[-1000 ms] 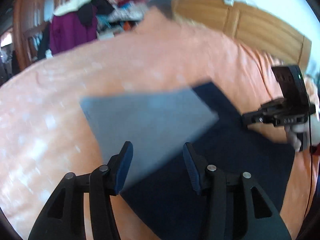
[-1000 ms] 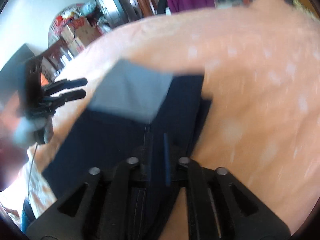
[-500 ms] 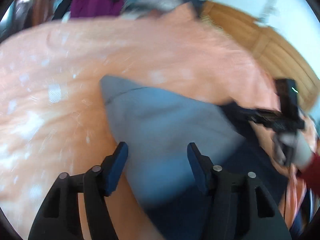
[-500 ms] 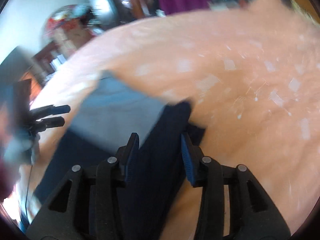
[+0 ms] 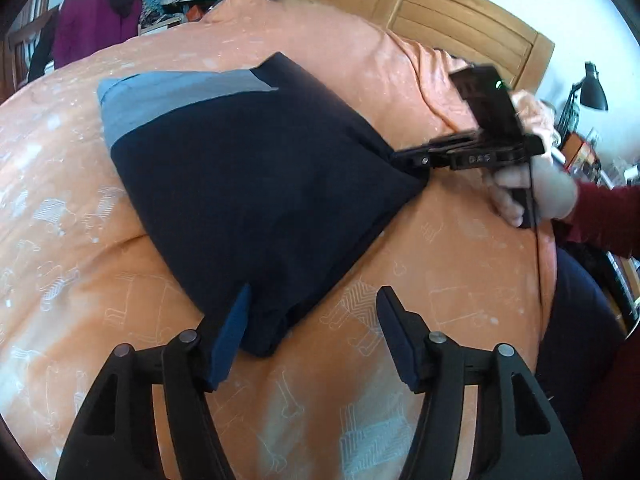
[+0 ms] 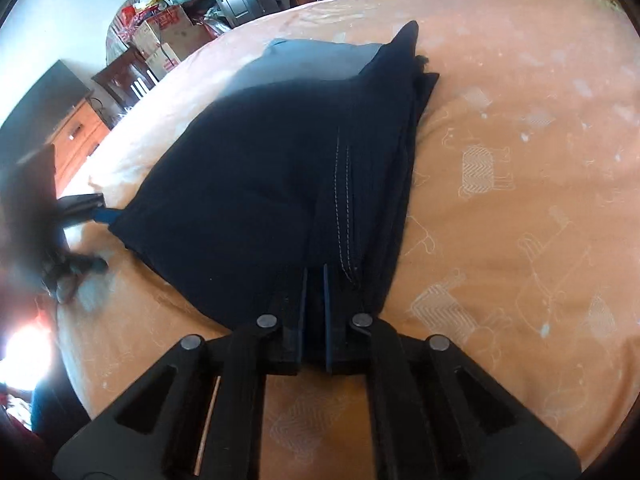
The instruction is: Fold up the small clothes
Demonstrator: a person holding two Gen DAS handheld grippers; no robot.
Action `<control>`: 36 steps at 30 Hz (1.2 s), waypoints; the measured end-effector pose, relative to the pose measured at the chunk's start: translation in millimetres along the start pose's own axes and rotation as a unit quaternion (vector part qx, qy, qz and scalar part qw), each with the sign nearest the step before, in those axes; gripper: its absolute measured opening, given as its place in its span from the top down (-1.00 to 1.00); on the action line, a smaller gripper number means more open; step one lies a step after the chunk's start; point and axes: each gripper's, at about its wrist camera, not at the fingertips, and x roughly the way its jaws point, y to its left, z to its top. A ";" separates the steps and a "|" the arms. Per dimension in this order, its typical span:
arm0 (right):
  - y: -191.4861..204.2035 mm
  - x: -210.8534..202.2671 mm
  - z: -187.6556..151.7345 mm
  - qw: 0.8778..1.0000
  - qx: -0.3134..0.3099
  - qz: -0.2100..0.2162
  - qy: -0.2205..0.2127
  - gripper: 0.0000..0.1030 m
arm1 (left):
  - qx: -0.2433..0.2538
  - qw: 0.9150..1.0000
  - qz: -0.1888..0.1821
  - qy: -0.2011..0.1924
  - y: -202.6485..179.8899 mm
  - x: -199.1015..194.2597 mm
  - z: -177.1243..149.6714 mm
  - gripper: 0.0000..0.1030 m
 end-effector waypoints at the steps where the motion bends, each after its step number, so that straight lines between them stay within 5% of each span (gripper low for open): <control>1: -1.1 -0.4 -1.1 1.000 0.002 0.006 -0.001 0.91 | -0.004 1.000 0.012 -0.023 2.0 -11.2 6.3 -0.21; 4: -10.0 -0.1 -4.3 0.999 0.019 0.028 -0.012 0.91 | -0.020 0.996 0.013 -0.090 5.7 -42.4 22.7 -0.21; 6: -6.1 1.2 -10.1 0.999 0.021 0.029 -0.015 0.91 | -0.017 0.995 -0.002 -0.097 1.7 -41.0 34.7 -0.21; 10: -4.8 -0.6 -13.8 0.999 0.025 0.035 -0.020 0.91 | -0.038 0.999 -0.021 -0.017 13.3 16.9 28.7 0.09; 13: -9.4 0.5 -15.9 0.998 0.035 0.050 -0.021 0.92 | -0.026 1.000 -0.002 0.015 1.6 46.0 -2.7 0.09; 22: -17.4 1.9 -17.6 0.996 0.051 0.076 -0.023 0.92 | -0.026 0.998 -0.008 -0.059 -29.1 -0.2 8.5 0.08; 26: -19.8 1.8 -17.3 0.995 0.056 0.083 -0.023 0.92 | -0.037 0.998 -0.048 0.035 -23.0 46.1 -12.2 -0.05; 33: -25.4 -1.5 -16.5 0.993 0.068 0.093 -0.020 0.92 | -0.089 0.992 -0.084 0.011 -25.3 12.4 -15.2 -0.10; 36: -14.3 -14.1 -11.6 0.996 0.060 0.056 -0.014 0.82 | -0.103 0.991 -0.089 0.011 -34.4 -11.3 -33.5 -0.11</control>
